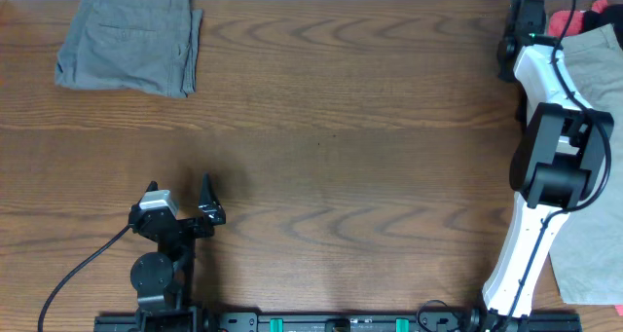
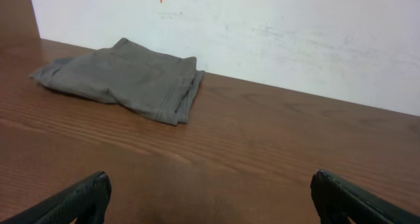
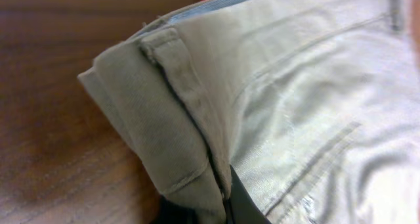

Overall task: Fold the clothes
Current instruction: 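Grasp the khaki pants waistband with the right gripper, then lift the khaki pants off the stack with the right gripper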

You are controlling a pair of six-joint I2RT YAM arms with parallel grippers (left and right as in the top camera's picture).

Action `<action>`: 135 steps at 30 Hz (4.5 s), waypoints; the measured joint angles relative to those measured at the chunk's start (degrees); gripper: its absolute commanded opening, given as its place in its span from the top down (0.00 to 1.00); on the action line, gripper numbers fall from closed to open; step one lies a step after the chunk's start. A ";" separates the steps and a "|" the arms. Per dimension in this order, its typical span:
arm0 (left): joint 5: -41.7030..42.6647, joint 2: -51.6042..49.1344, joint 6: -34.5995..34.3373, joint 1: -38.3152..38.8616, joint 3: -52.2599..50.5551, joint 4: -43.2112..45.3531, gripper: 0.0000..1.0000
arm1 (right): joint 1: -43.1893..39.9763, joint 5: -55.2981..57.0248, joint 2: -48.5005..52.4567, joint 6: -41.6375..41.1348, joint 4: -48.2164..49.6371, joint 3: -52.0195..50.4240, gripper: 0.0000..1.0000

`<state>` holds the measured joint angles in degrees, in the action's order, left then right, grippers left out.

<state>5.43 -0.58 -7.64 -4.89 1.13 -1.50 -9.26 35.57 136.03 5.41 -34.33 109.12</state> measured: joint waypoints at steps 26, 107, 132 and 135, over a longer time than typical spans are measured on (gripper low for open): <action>0.00 0.00 0.00 0.00 0.00 0.00 0.02 | -0.07 -3.10 -9.51 -4.70 -2.73 0.00 0.45; 0.00 0.00 -0.02 0.00 0.00 0.00 0.02 | -1.44 -6.60 -8.24 -3.98 -2.69 -0.04 0.99; 0.02 -0.02 -0.02 0.00 0.00 0.00 0.02 | 13.79 -2.69 -19.32 -7.82 -6.75 -0.11 0.99; 0.02 0.00 -0.02 0.00 0.00 0.00 0.02 | 16.28 -0.70 -19.82 -8.13 -7.56 -0.11 0.99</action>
<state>5.45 -0.58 -7.66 -4.89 1.13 -1.50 7.03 34.87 116.20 -2.72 -41.89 109.01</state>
